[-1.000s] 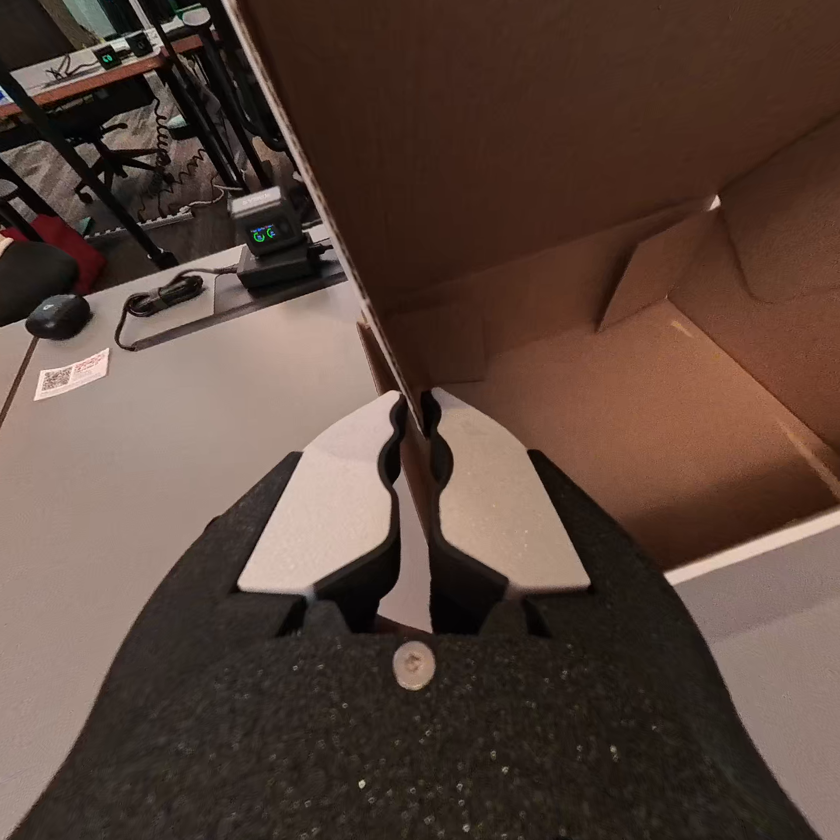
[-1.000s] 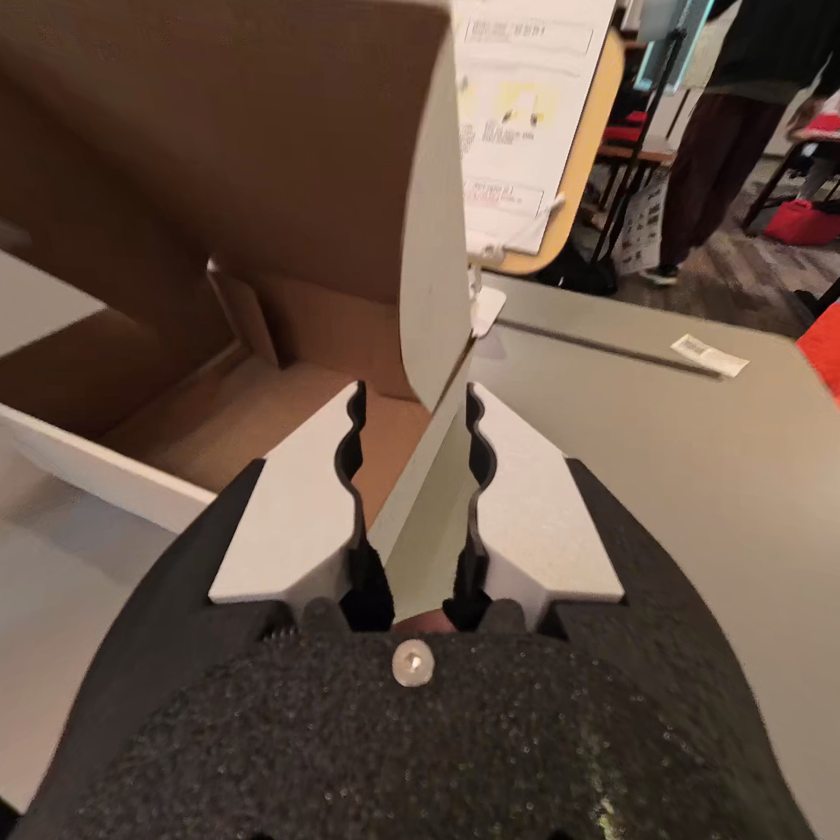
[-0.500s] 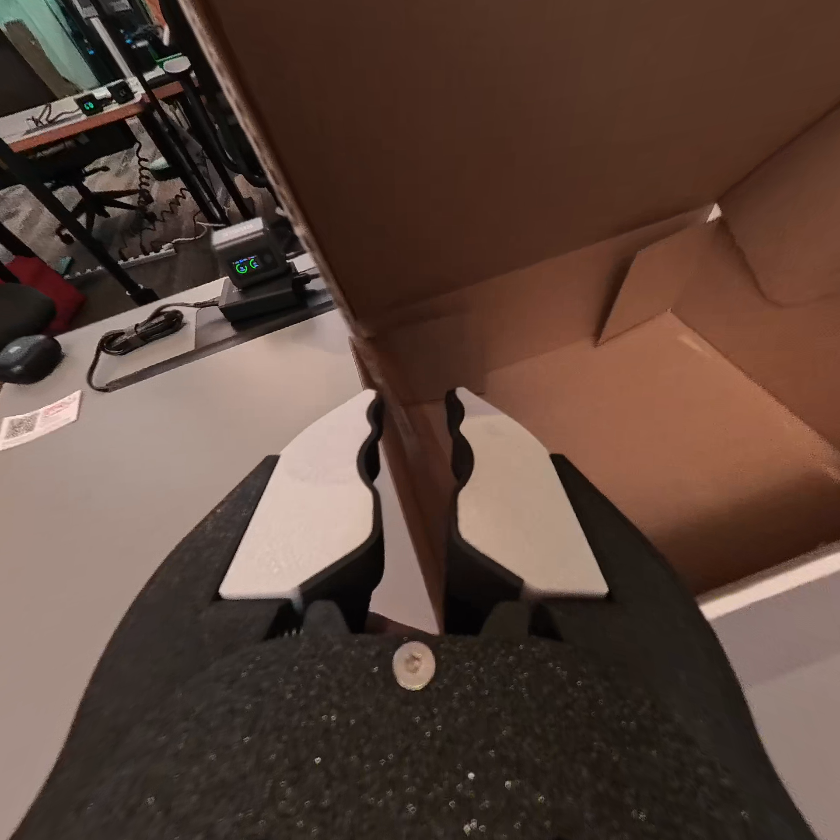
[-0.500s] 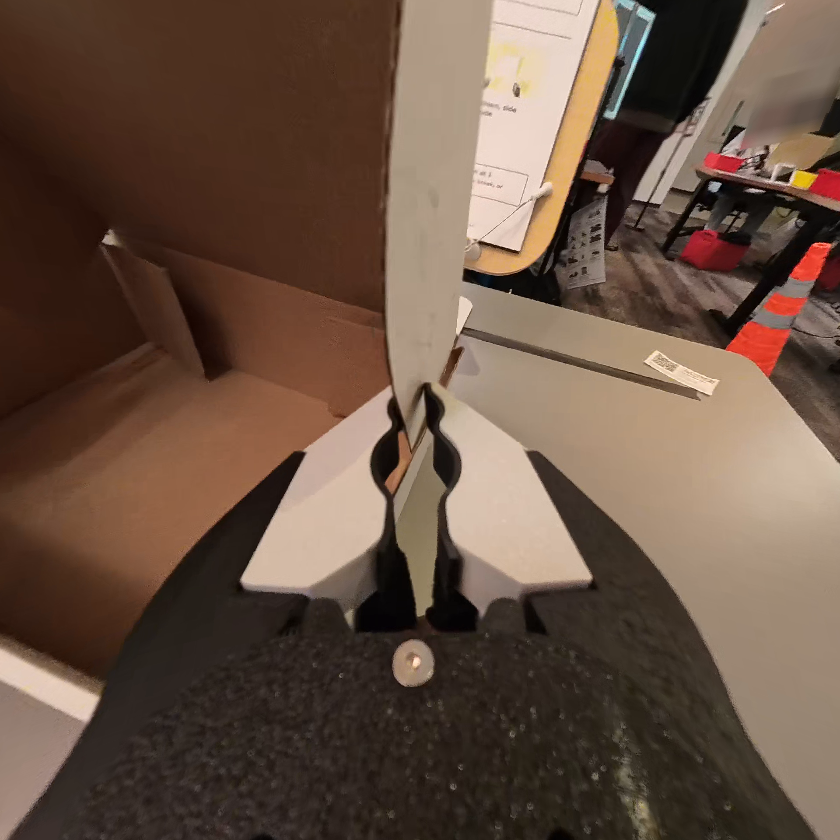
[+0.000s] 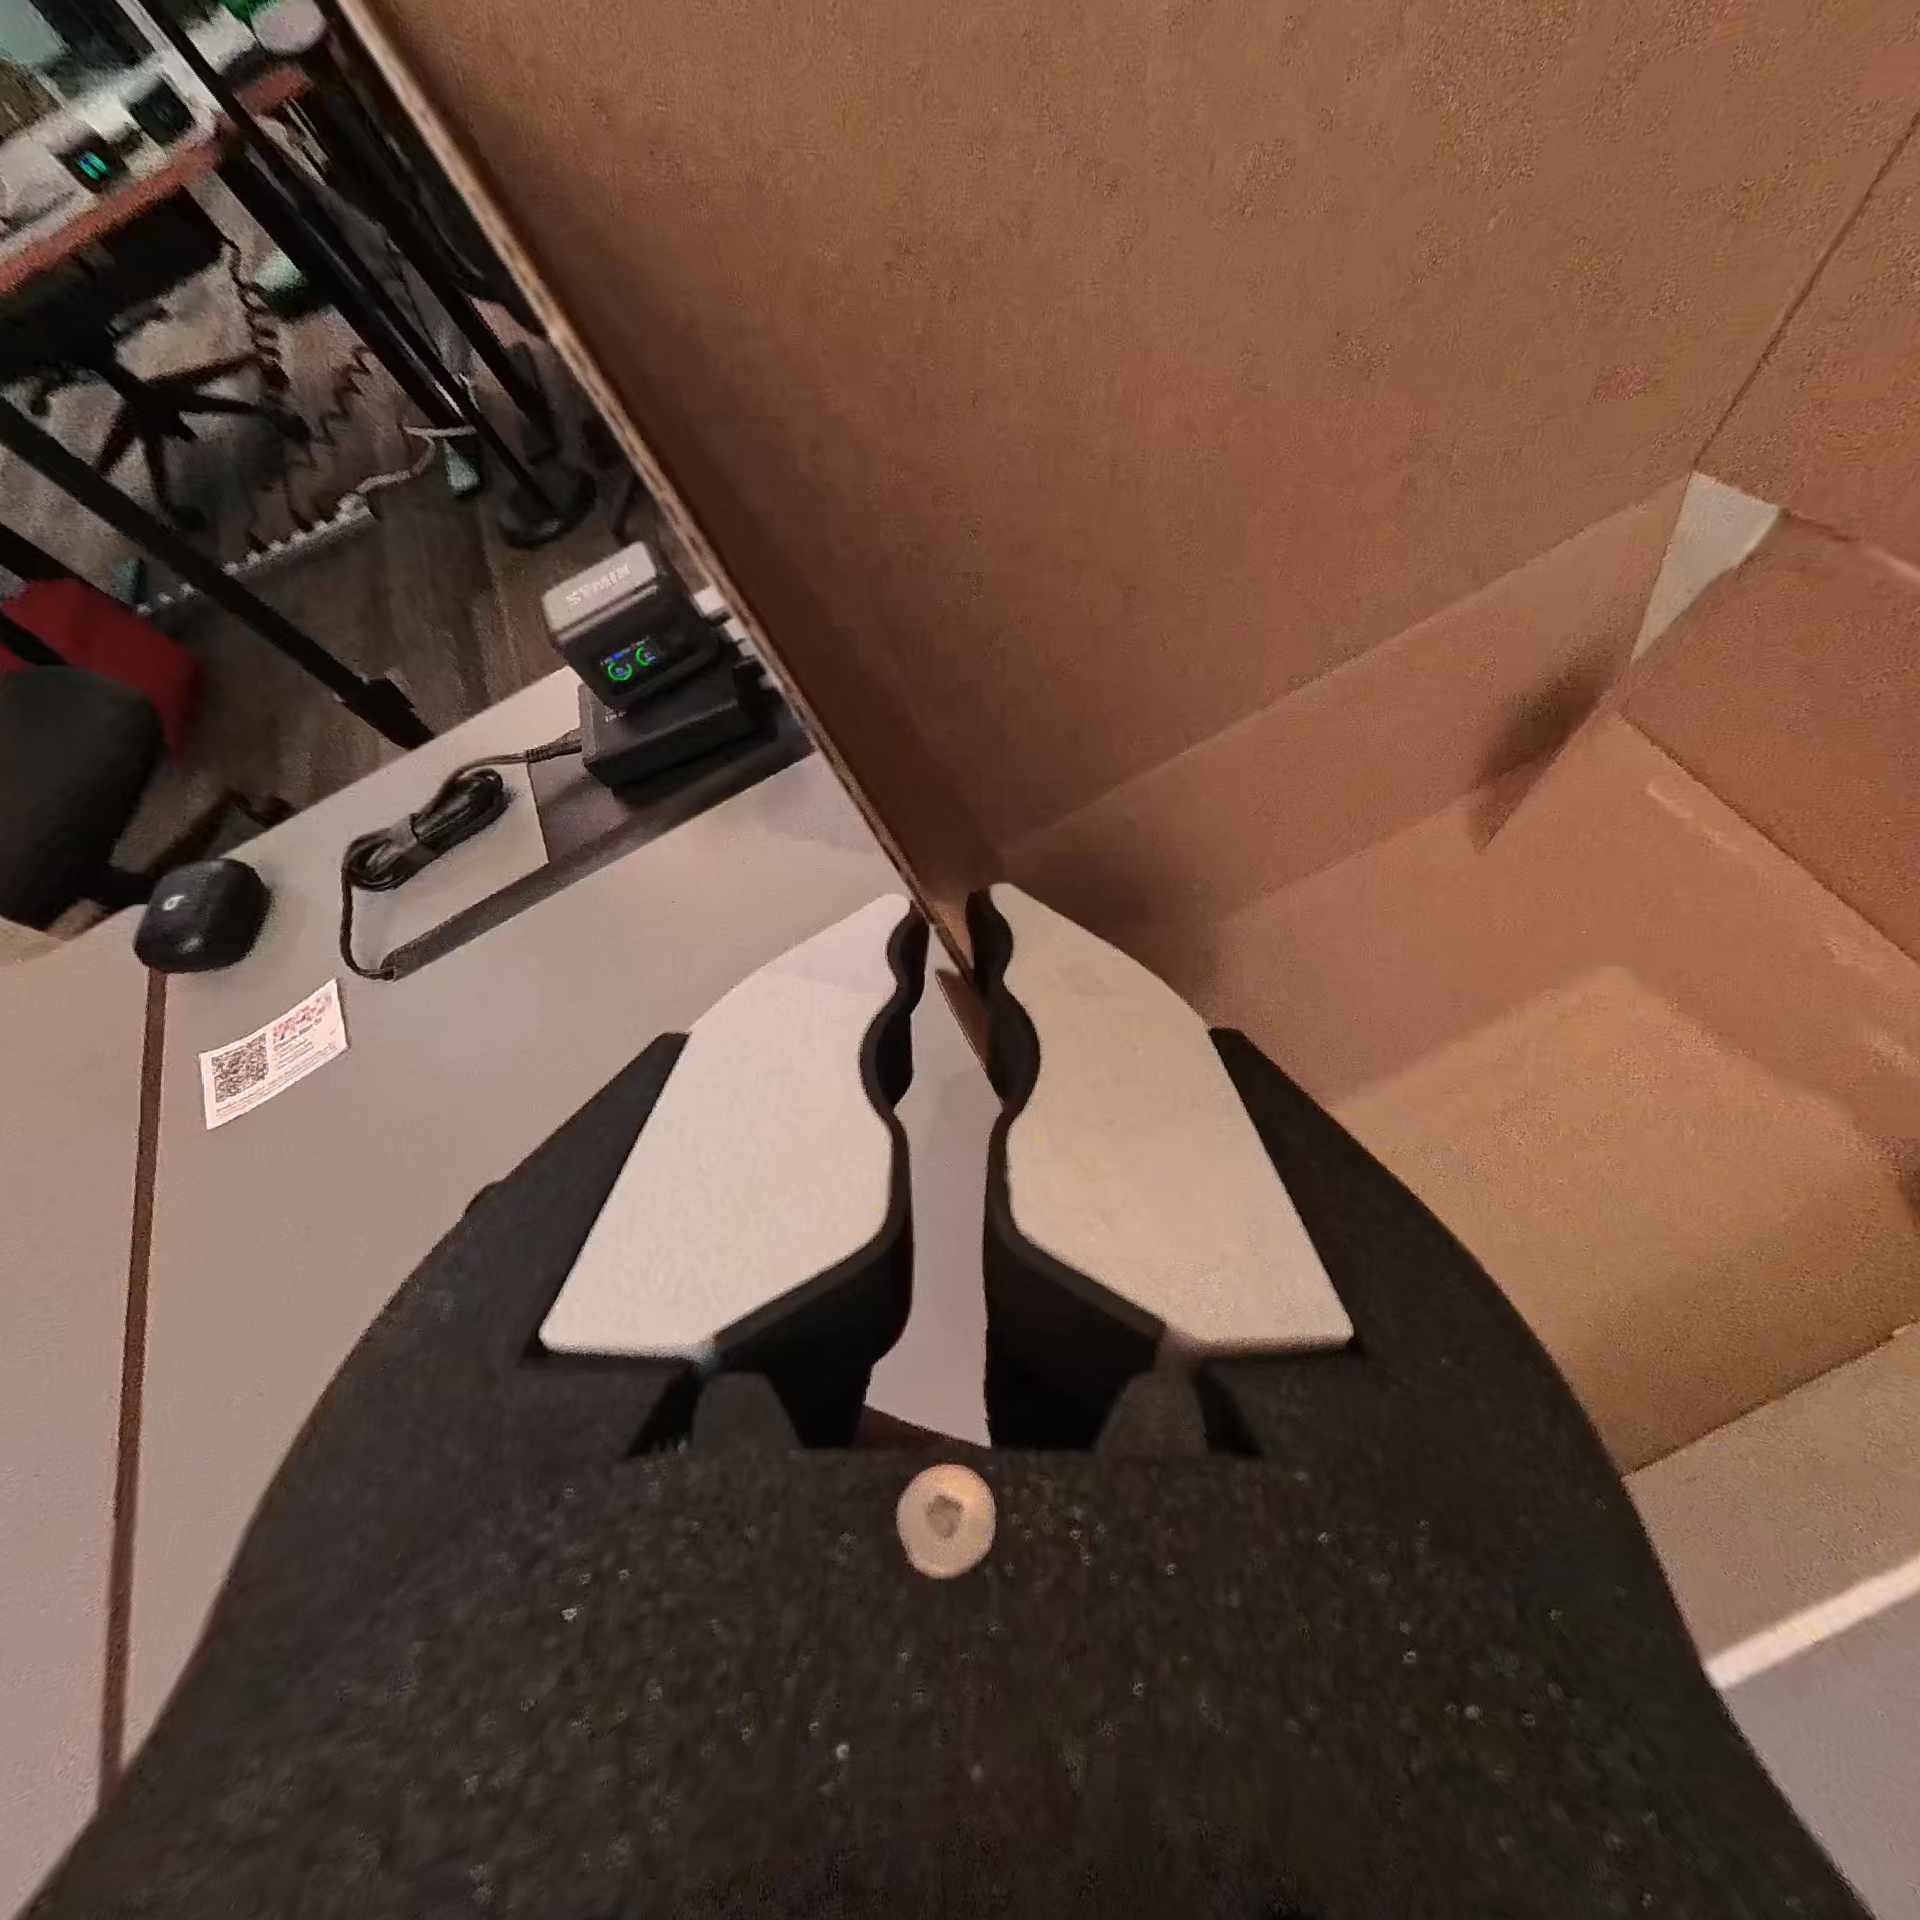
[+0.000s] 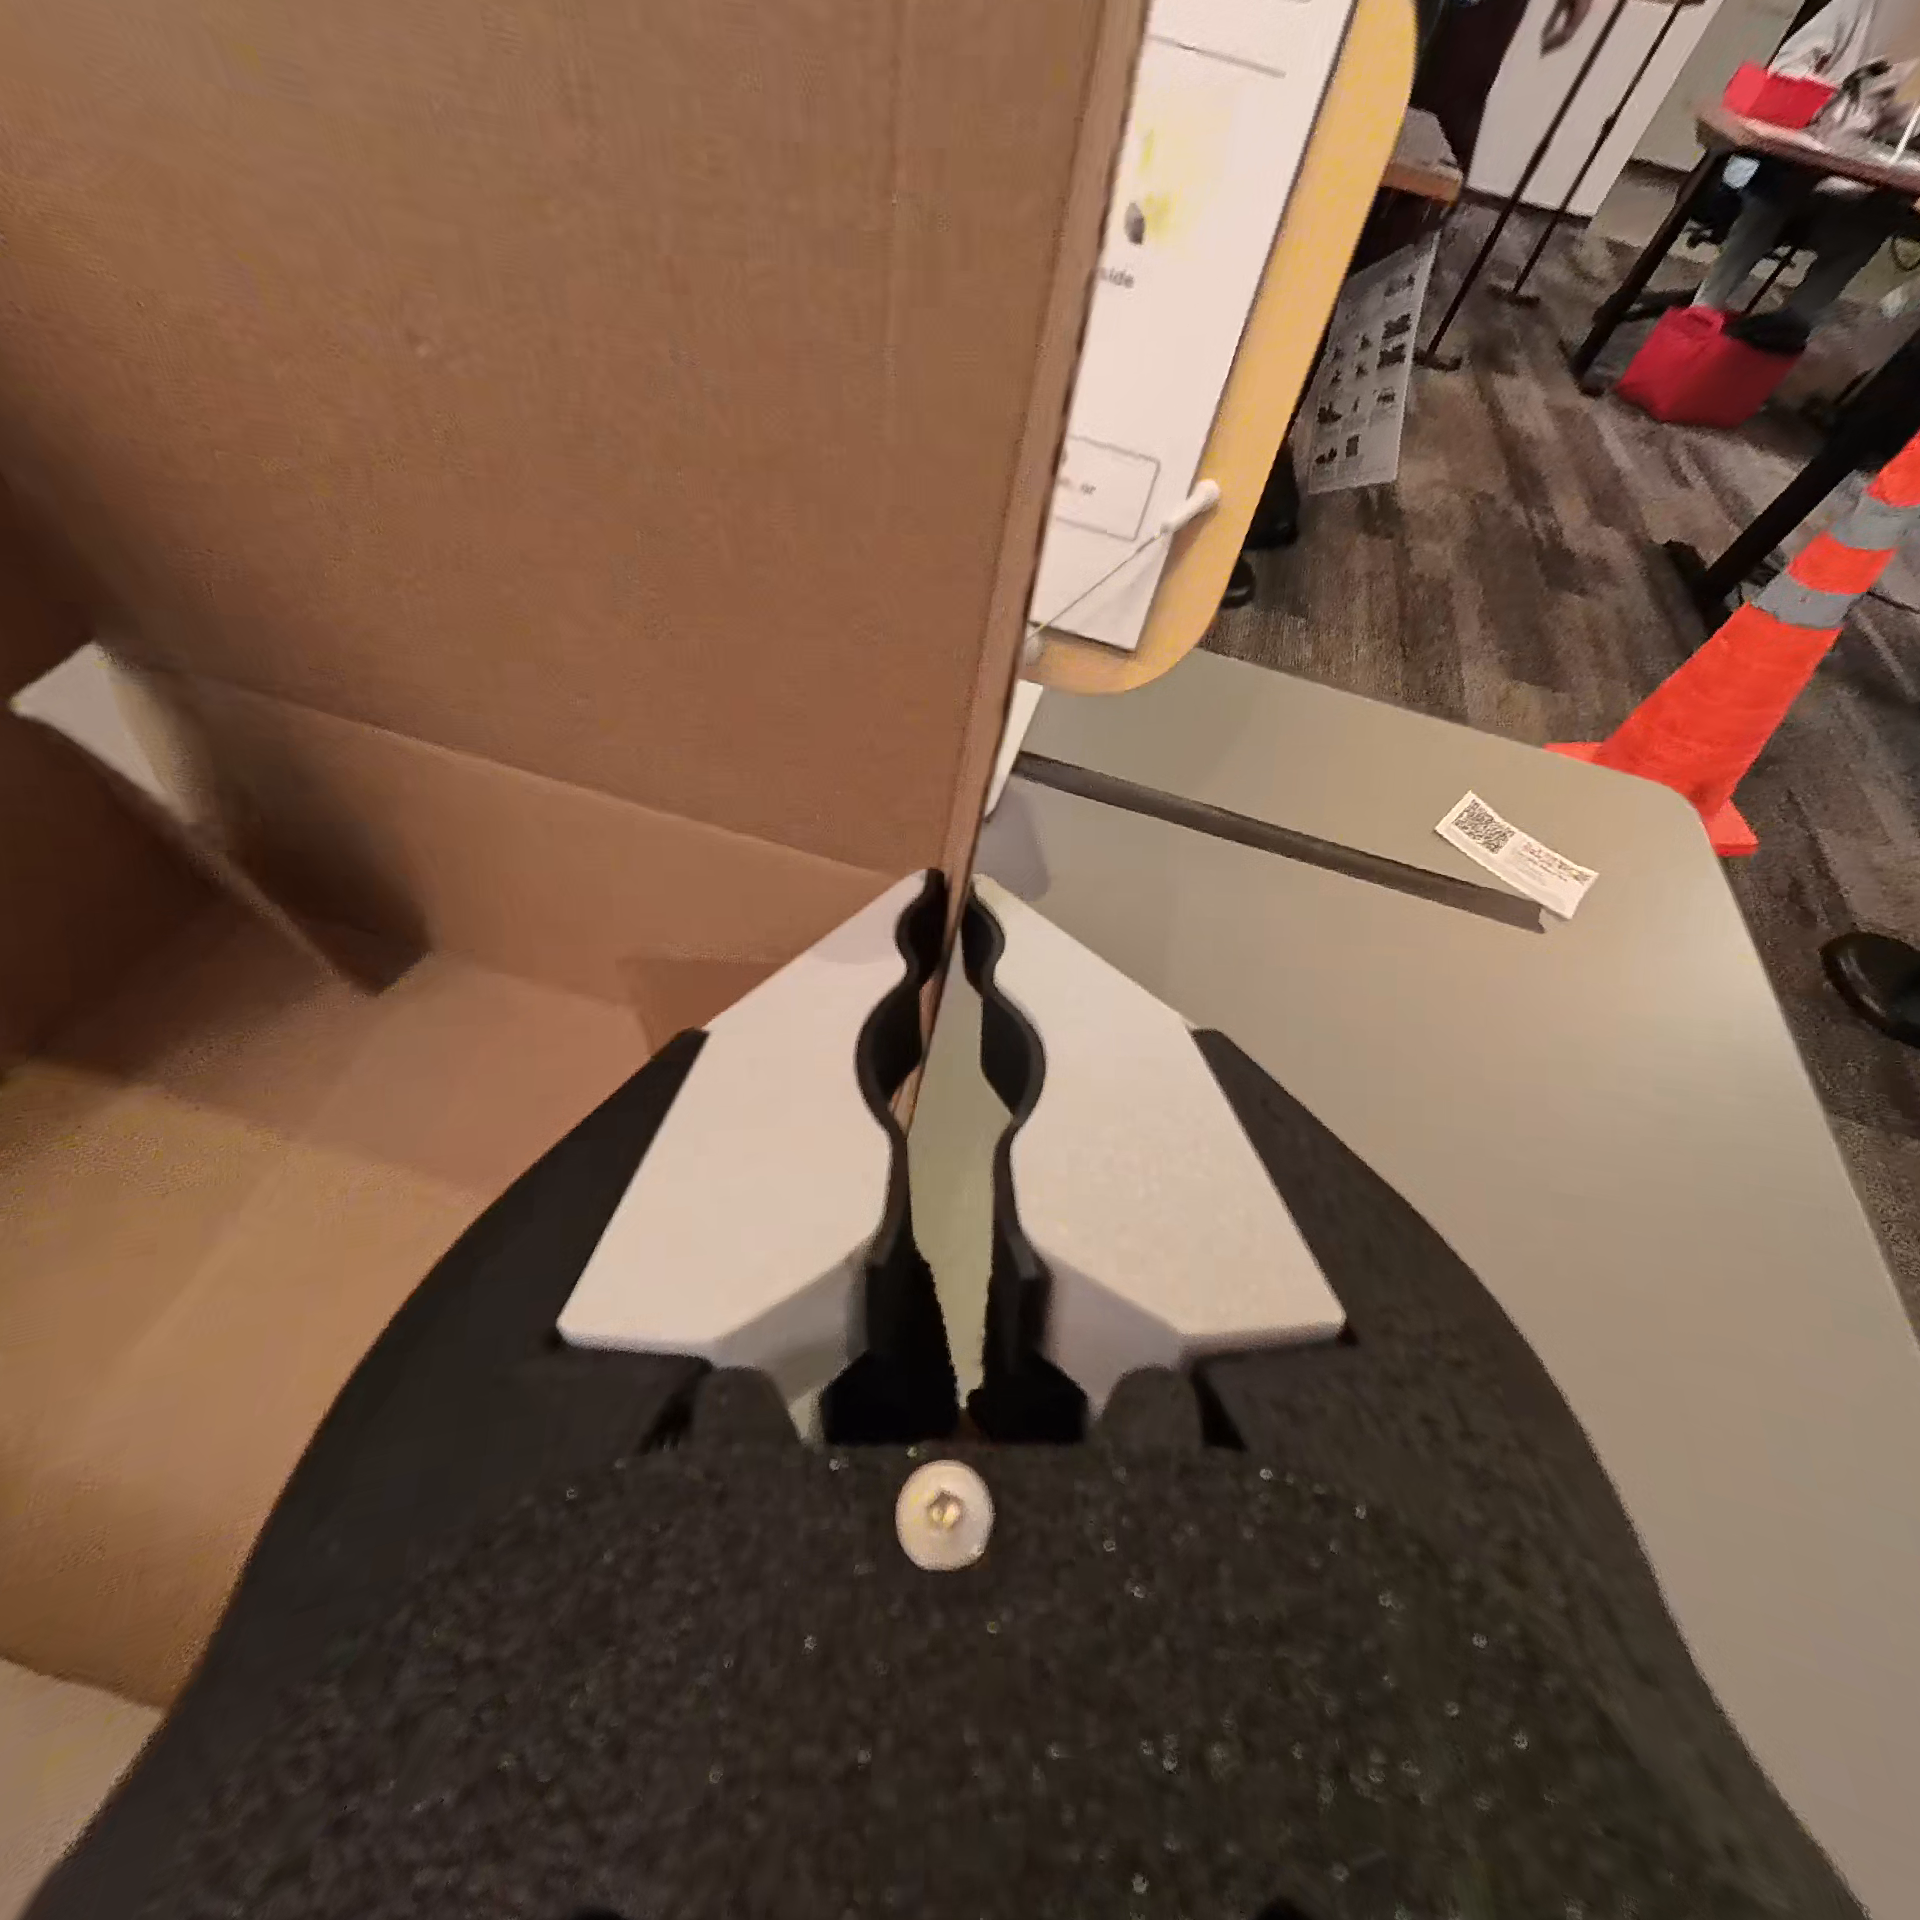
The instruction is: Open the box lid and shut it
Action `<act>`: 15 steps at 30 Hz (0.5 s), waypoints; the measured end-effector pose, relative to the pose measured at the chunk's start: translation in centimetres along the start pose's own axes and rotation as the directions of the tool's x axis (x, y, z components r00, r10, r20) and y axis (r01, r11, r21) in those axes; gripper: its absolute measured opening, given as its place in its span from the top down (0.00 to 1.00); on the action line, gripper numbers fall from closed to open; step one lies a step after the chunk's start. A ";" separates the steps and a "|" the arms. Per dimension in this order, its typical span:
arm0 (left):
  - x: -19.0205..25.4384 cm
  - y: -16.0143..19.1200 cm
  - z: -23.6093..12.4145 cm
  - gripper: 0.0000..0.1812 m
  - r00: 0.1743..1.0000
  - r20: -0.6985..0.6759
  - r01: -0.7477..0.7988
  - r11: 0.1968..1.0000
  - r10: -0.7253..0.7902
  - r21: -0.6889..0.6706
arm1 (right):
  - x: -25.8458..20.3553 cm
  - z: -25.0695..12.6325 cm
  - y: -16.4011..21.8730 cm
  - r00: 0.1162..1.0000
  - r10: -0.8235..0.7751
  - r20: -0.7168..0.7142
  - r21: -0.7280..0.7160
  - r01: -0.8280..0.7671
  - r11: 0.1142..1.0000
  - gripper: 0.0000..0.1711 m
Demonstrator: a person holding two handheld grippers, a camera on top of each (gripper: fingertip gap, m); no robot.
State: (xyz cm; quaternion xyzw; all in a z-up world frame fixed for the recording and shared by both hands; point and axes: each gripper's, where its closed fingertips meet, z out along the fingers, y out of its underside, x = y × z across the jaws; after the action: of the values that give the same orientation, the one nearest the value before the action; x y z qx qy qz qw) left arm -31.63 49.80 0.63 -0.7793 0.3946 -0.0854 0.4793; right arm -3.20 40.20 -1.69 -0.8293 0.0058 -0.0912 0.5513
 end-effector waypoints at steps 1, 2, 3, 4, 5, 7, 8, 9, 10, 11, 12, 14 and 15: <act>-0.5 -0.6 0.4 0.96 1.000 -0.006 0.003 1.000 -0.003 -0.021 | 0.3 0.5 -0.5 1.000 0.004 0.007 -0.011 -0.004 1.000 0.99; -1.0 -1.1 0.8 0.96 1.000 -0.013 0.008 0.999 -0.008 -0.033 | 0.5 1.1 -0.9 1.000 0.012 0.015 -0.026 -0.011 1.000 0.99; -1.2 -1.6 1.2 0.96 0.999 -0.028 0.014 0.999 -0.015 -0.048 | 0.8 1.7 -1.2 1.000 0.016 0.017 -0.040 -0.015 0.999 0.99; -1.5 -1.8 1.6 0.96 0.999 -0.040 0.021 0.997 -0.024 -0.068 | 1.0 2.2 -1.4 1.000 0.019 0.019 -0.054 -0.018 0.998 0.99; -1.6 -2.0 2.1 0.96 0.998 -0.049 0.023 0.996 -0.028 -0.087 | 1.1 2.7 -1.5 0.999 0.027 0.025 -0.071 -0.025 0.997 0.99; -1.9 -2.1 3.3 0.96 0.998 -0.058 0.019 0.992 -0.027 -0.123 | 1.2 3.6 -1.6 0.998 0.044 0.034 -0.097 -0.041 0.994 0.99; -2.1 -2.1 3.8 0.96 0.998 -0.055 0.020 0.991 -0.027 -0.135 | 1.1 4.1 -1.6 0.998 0.053 0.038 -0.109 -0.049 0.993 0.99; -2.1 -2.1 4.3 0.96 0.998 -0.056 0.020 0.990 -0.028 -0.142 | 1.0 4.4 -1.5 0.997 0.064 0.040 -0.120 -0.059 0.991 0.99; -2.1 -2.1 4.7 0.96 0.998 -0.055 0.023 0.989 -0.031 -0.145 | 0.9 4.7 -1.5 0.996 0.074 0.040 -0.125 -0.069 0.990 0.99; -2.1 -2.2 5.1 0.96 0.998 -0.055 0.027 0.989 -0.035 -0.145 | 0.8 5.0 -1.5 0.996 0.085 0.042 -0.128 -0.079 0.989 0.99; -2.1 -2.2 5.4 0.95 0.998 -0.055 0.029 0.989 -0.038 -0.146 | 0.7 5.2 -1.4 0.995 0.092 0.042 -0.130 -0.086 0.988 0.98; -2.0 -2.1 5.9 0.95 0.998 -0.052 0.033 0.988 -0.041 -0.149 | 0.5 5.5 -1.1 0.995 0.094 0.038 -0.131 -0.089 0.987 0.98; -2.0 -2.1 6.1 0.95 0.998 -0.050 0.035 0.989 -0.043 -0.146 | 0.4 5.6 -1.1 0.995 0.092 0.033 -0.120 -0.088 0.989 0.98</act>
State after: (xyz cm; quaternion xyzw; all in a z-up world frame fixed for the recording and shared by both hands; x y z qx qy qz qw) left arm -28.74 55.76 -0.36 -0.8172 0.3971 -0.0862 0.4088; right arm -1.99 45.72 -2.73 -0.8610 0.0380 -0.0495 0.5047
